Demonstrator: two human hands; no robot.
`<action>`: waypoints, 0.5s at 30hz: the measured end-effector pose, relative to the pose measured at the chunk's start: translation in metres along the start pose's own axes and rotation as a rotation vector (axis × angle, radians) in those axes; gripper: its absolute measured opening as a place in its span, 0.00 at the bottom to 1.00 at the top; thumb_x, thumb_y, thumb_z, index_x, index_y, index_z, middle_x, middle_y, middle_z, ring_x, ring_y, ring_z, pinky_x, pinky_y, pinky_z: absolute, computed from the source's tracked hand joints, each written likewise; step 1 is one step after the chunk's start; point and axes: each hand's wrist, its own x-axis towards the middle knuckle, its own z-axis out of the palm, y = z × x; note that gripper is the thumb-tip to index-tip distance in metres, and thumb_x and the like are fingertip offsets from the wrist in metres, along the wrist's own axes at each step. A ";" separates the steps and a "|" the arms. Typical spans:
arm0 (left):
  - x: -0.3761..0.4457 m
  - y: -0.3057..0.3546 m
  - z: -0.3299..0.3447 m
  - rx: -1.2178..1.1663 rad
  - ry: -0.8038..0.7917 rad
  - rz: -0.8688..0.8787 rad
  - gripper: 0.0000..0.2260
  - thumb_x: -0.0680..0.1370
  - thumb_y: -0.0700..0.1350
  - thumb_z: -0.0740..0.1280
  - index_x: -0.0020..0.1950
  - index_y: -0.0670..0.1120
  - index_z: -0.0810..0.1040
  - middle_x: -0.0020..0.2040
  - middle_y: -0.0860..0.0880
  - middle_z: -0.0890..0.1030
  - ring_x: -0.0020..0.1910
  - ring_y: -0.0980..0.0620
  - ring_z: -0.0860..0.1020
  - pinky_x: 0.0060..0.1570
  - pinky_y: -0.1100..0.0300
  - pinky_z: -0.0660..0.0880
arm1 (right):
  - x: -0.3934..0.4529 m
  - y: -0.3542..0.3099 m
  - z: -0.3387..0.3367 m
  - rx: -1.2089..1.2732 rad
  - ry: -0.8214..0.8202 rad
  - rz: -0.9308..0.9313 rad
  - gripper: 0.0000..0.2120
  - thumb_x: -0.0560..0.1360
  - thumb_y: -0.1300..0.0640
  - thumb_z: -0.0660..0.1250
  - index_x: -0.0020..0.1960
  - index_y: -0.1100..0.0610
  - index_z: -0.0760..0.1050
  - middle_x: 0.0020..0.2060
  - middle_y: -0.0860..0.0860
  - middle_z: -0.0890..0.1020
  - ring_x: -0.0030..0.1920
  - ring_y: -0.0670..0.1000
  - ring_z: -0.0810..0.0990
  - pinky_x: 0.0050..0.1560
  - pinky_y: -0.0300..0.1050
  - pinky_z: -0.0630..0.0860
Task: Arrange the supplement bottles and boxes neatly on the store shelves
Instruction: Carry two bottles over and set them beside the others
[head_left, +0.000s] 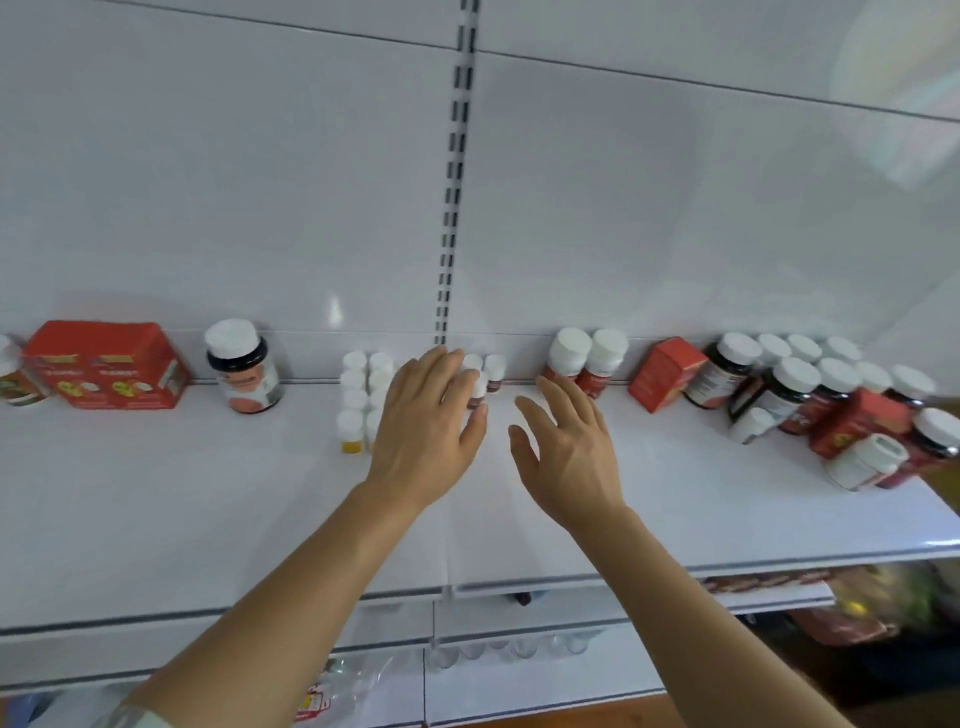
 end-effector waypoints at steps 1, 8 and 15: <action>0.005 0.016 0.006 -0.003 -0.016 0.011 0.16 0.81 0.49 0.63 0.63 0.40 0.78 0.67 0.42 0.76 0.70 0.40 0.71 0.69 0.43 0.67 | -0.006 0.013 -0.007 -0.014 -0.002 0.022 0.14 0.78 0.54 0.66 0.59 0.61 0.81 0.62 0.62 0.80 0.68 0.65 0.74 0.67 0.61 0.72; 0.034 0.137 0.058 -0.063 -0.096 0.067 0.17 0.80 0.49 0.63 0.64 0.41 0.79 0.65 0.43 0.78 0.68 0.42 0.73 0.67 0.45 0.70 | -0.053 0.128 -0.068 -0.076 -0.018 0.125 0.16 0.78 0.53 0.65 0.60 0.61 0.80 0.62 0.61 0.80 0.68 0.66 0.74 0.64 0.63 0.74; 0.056 0.251 0.114 -0.178 -0.177 0.031 0.18 0.79 0.51 0.59 0.60 0.41 0.80 0.57 0.45 0.82 0.58 0.44 0.78 0.59 0.49 0.75 | -0.091 0.246 -0.129 -0.130 -0.071 0.178 0.16 0.78 0.53 0.63 0.61 0.60 0.79 0.60 0.58 0.80 0.67 0.64 0.74 0.62 0.62 0.74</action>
